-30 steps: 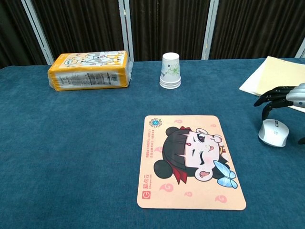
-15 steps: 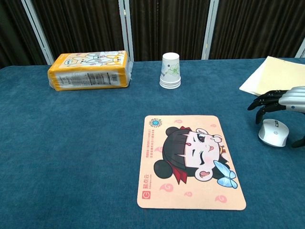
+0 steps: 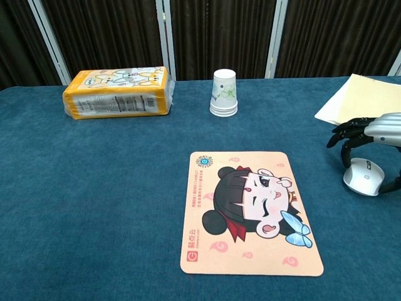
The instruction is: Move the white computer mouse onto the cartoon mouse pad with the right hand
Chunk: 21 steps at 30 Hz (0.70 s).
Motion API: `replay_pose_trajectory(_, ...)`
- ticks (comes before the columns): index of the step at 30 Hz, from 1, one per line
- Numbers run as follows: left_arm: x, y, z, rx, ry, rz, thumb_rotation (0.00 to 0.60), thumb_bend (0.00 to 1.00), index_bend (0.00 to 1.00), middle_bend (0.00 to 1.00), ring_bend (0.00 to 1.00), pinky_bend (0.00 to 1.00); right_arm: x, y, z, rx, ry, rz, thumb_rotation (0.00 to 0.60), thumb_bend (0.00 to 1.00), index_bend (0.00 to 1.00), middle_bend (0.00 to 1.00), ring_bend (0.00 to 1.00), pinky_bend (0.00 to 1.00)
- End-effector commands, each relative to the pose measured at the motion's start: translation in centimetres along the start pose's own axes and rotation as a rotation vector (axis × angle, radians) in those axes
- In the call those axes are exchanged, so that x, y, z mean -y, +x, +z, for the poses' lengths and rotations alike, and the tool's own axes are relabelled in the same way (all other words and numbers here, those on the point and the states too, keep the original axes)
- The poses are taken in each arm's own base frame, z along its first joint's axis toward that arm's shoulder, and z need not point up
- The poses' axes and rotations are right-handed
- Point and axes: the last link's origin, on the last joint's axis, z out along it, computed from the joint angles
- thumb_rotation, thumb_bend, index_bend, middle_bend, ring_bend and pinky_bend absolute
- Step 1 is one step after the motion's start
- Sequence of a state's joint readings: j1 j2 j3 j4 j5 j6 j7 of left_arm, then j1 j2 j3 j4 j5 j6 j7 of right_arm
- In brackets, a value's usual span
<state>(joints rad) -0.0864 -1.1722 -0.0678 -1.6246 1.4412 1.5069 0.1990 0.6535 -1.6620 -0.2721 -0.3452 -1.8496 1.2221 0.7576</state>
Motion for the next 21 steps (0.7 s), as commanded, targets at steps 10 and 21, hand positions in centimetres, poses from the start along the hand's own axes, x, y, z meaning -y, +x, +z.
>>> replay_pose_trajectory(10, 0.0, 0.0, 0.0, 0.000, 0.000, -0.002, 0.600, 0.24, 0.00, 0.00, 0.00, 0.00, -1.1, 1.7, 0.0, -0.057, -0.036, 0.008, 0.600, 0.19, 0.58, 0.17, 0.00, 0.01)
replay_pose_trajectory(21, 0.0, 0.0, 0.0, -0.002, 0.000, -0.002, 0.600, 0.24, 0.00, 0.00, 0.00, 0.00, -2.5, 5.7, 0.4, -0.142, -0.037, 0.002, 0.600, 0.18, 0.58, 0.17, 0.00, 0.01)
